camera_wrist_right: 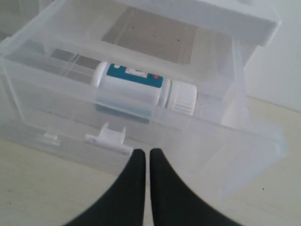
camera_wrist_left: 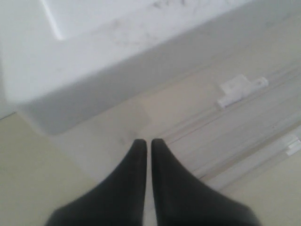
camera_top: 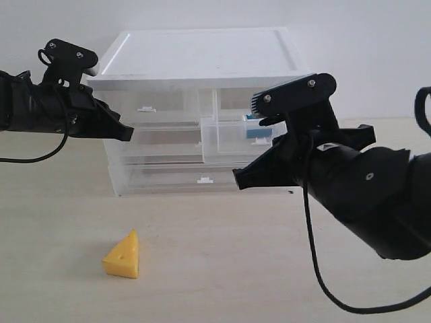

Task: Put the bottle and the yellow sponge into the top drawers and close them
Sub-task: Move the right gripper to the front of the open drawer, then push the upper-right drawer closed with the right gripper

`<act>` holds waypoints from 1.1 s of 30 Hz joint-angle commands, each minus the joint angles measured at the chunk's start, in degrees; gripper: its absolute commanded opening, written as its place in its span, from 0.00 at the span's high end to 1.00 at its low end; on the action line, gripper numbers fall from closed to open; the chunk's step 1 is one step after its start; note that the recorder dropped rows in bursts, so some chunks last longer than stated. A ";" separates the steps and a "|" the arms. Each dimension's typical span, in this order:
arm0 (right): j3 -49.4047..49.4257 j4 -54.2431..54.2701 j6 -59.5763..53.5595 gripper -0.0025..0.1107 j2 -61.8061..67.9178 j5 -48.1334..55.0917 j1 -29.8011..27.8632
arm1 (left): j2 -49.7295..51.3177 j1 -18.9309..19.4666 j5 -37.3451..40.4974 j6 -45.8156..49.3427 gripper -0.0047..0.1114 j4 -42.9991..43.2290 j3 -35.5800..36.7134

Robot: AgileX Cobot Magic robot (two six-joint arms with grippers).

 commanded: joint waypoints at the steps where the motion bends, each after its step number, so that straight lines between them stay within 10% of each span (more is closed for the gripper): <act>1: -0.25 -2.71 1.95 0.98 1.72 -3.26 0.00 | -0.25 0.19 -0.65 0.17 0.93 -0.55 -0.55; 33: -10.49 -10.79 6.88 0.98 8.43 2.01 -6.83 | -3.12 0.19 0.25 0.17 0.93 -0.55 -0.55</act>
